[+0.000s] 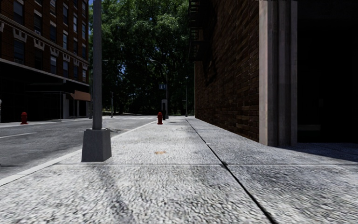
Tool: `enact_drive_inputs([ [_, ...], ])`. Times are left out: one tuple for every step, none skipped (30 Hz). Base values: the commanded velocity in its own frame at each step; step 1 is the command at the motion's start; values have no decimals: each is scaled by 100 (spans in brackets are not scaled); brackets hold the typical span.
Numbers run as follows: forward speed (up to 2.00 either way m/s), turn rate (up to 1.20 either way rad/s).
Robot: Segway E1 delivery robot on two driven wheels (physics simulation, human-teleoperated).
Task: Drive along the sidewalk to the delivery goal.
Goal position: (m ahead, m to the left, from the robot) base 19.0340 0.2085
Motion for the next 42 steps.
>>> enact_drive_inputs([
  [200,0],
  [200,0],
  [200,0],
  [200,0],
  [200,0],
  [200,0],
  [200,0],
  [200,0],
  [200,0],
  [200,0],
  [200,0],
  [200,0],
  [200,0],
  [200,0],
  [200,0],
  [200,0],
  [200,0],
  [200,0],
  [200,0],
  [200,0],
  [200,0],
  [200,0],
  [200,0],
  [200,0],
  [200,0],
  [200,0],
  [200,0],
  [200,0],
  [200,0],
  [200,0],
  [200,0],
  [200,0],
  [200,0],
  [200,0],
  [200,0],
  [200,0],
  [200,0],
  [200,0],
  [200,0],
  [200,0],
  [200,0],
  [200,0],
])
